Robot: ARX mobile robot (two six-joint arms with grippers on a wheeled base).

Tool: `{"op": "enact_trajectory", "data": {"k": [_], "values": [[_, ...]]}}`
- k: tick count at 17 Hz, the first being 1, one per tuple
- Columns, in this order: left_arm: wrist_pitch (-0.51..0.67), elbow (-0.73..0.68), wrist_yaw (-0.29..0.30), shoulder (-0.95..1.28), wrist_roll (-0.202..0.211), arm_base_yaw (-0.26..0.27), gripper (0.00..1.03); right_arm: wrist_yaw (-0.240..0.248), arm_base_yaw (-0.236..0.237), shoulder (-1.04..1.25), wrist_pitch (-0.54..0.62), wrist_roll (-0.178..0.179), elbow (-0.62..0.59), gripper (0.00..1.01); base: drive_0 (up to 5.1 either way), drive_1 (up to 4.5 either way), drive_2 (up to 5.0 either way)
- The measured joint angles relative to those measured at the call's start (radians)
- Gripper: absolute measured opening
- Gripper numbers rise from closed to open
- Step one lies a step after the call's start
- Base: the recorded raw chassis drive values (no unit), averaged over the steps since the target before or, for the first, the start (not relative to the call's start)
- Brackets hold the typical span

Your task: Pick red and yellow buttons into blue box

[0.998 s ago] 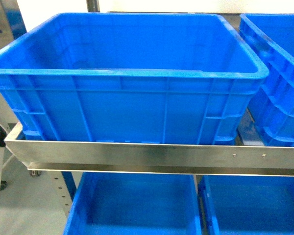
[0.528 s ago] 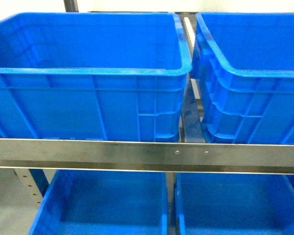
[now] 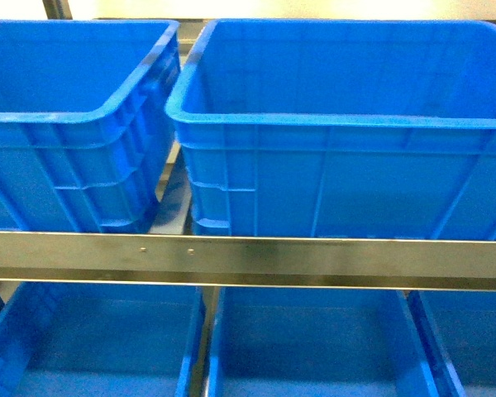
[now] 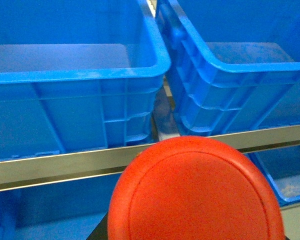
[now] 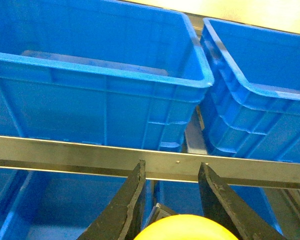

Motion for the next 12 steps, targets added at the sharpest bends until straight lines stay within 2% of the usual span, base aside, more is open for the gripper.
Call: {"op": "enact_trajectory", "data": {"k": [4, 9, 12], "values": [[-0.003, 0.0, 0.0, 0.0, 0.0, 0.0, 0.25, 0.0, 0.0, 0.0, 0.0, 0.0, 0.0, 0.3, 5.0, -2.37, -2.4], [-0.001, 0.0, 0.003, 0.0, 0.0, -0.002, 0.25, 0.005, 0.0, -0.001, 0.002, 0.0, 0.0, 0.3, 0.0, 0.0, 0.0], [0.001, 0.0, 0.0, -0.006, 0.0, 0.0, 0.25, 0.005, 0.0, -0.005, 0.002, 0.0, 0.0, 0.3, 0.0, 4.31, -4.3]]}}
